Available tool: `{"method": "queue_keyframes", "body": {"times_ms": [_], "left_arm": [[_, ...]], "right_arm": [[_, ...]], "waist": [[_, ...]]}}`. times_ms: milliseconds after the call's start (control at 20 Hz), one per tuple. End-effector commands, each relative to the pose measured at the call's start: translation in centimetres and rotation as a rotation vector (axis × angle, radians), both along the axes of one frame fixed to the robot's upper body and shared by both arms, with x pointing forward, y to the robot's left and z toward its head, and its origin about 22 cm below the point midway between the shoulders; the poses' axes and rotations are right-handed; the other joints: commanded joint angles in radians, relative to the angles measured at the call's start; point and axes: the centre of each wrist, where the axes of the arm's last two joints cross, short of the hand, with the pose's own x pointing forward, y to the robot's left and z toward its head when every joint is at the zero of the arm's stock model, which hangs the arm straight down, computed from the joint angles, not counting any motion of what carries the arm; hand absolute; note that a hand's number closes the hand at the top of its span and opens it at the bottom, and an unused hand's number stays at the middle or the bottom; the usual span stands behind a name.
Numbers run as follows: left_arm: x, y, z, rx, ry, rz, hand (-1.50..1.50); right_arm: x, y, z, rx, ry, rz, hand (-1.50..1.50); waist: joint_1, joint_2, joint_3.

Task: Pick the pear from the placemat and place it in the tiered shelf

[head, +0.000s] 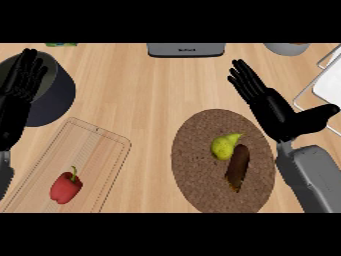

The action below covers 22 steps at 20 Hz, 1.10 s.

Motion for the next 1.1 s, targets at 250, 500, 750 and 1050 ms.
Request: {"method": "queue_keyframes", "body": {"times_ms": [250, 500, 750, 1050], "left_arm": [[-1.8, 0.4, -3.6, 0.017, 0.17, 0.063, 0.0], [-3.3, -0.3, -4.8, -0.016, 0.23, 0.026, 0.0], [-5.4, -2.1, -5.0, -0.032, 0.263, 0.019, 0.0], [-3.6, -0.5, -4.6, -0.014, 0.245, 0.023, 0.0]], "right_arm": [[1.4, -10.2, 4.1, 0.294, -0.23, -0.554, 1.5], [-4.0, -12.7, -6.5, -0.092, 0.412, -0.789, -1.5], [-7.1, -8.3, -5.2, -0.113, 0.355, -0.556, -1.5], [-9.6, -9.6, -0.2, -0.29, 0.344, -0.519, -1.5]], "waist": [[-0.013, -0.002, -0.016], [-0.014, -0.007, -0.019], [-0.003, -0.006, -0.018], [-0.008, -0.004, -0.019]]}}
